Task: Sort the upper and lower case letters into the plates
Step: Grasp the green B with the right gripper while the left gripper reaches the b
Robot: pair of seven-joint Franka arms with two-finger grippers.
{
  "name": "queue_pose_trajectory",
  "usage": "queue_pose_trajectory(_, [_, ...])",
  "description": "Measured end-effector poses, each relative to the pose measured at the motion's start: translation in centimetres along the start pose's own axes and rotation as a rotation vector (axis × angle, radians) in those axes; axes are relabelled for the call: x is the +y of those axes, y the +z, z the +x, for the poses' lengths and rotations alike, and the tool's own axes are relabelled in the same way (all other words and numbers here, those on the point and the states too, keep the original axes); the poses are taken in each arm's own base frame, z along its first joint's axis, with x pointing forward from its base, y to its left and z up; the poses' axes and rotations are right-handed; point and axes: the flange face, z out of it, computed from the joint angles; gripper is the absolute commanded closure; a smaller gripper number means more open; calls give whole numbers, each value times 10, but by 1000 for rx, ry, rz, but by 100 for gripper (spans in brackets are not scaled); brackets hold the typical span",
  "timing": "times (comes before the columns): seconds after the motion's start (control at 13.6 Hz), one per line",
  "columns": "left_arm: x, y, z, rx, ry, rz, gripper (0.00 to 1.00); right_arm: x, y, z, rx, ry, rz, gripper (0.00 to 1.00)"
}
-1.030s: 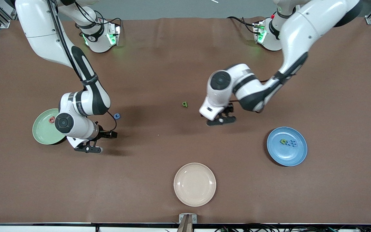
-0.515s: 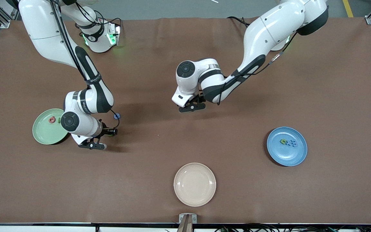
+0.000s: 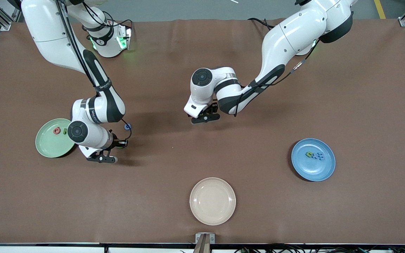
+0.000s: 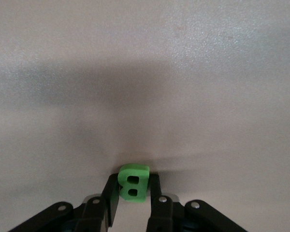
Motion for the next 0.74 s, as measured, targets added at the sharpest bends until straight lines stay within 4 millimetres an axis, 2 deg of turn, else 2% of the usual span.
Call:
queue_pose_trajectory(0.29, [2,11,-9,-18,10,6,44,0,-4,1,5,1,1,85])
queue_pose_trajectory(0.44, [1,14,-10,-22,10,8,46,11,-26,6,2,17,-3,85])
queue_pose_trajectory(0.52, [2,14,-11,-23,12,9,50,24,-44,7,-4,23,-12,85])
queue_pose_trajectory(0.59, [2,14,-12,-23,14,9,58,43,-66,8,-7,15,-20,85])
queue_pose_trajectory(0.66, [3,15,-14,-23,17,9,71,77,-95,7,-12,-2,-24,85])
queue_pose_trajectory(0.74, [3,15,-15,-24,19,10,82,104,-108,6,-18,-23,-24,85])
